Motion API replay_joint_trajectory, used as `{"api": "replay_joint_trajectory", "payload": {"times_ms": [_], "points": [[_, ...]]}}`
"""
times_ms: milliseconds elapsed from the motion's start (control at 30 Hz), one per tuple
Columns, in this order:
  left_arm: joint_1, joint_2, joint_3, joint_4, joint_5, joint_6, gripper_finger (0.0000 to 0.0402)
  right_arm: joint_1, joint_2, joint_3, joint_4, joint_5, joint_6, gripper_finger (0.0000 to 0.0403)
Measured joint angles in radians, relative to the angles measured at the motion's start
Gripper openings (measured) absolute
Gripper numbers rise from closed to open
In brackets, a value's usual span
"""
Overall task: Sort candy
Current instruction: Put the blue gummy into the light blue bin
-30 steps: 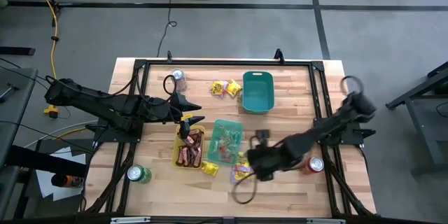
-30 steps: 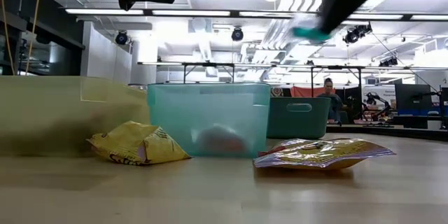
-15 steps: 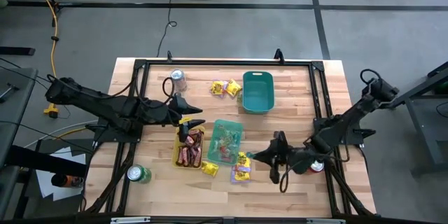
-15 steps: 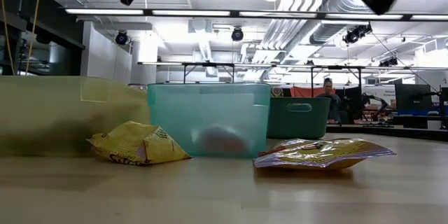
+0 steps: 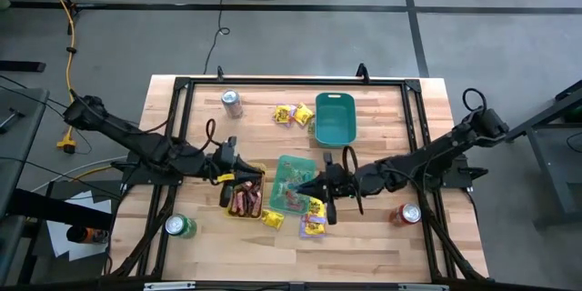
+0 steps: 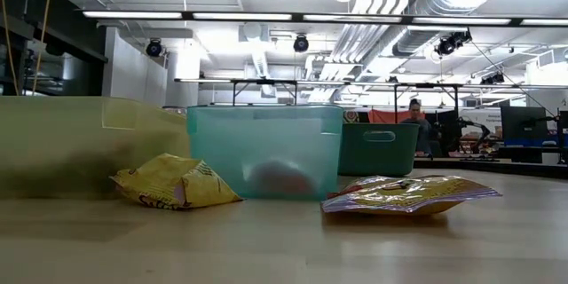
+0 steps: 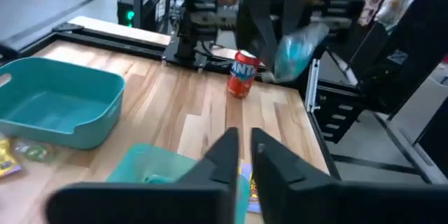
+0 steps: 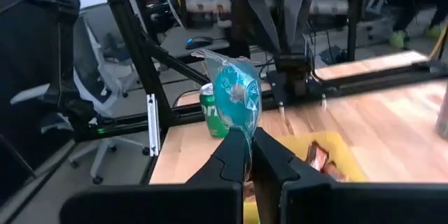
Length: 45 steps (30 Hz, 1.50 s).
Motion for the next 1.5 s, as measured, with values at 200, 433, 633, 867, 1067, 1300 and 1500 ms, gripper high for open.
{"api": "replay_joint_trajectory", "payload": {"times_ms": [200, 433, 633, 867, 1067, 1300, 1500], "points": [[-0.008, 0.001, -0.168, 0.304, -0.001, -0.036, 0.0005, -0.025, 0.0, 0.017, -0.038, -0.007, -0.034, 0.0], [-0.008, 0.001, -0.265, 0.528, -0.003, -0.074, 0.0001, -0.048, 0.006, 0.017, -0.054, -0.008, -0.02, 0.0], [-0.008, 0.001, -0.265, 0.558, -0.012, -0.072, 0.0001, -0.071, 0.037, 0.017, -0.078, -0.007, 0.008, 0.0], [-0.004, 0.001, -0.265, 0.555, -0.023, -0.074, 0.0, -0.088, 0.173, 0.018, -0.134, -0.007, 0.083, 0.0], [-0.004, 0.001, -0.265, 0.554, -0.023, -0.109, 0.0, -0.09, 0.243, 0.018, -0.138, 0.061, 0.15, 0.0], [-0.004, 0.001, -0.265, 0.553, -0.023, -0.118, 0.0, -0.111, 0.244, 0.018, -0.142, 0.062, 0.151, 0.001], [-0.004, 0.001, -0.265, 0.553, -0.023, -0.133, 0.0, -0.131, 0.244, 0.018, -0.159, 0.011, 0.2, 0.0067]]}}
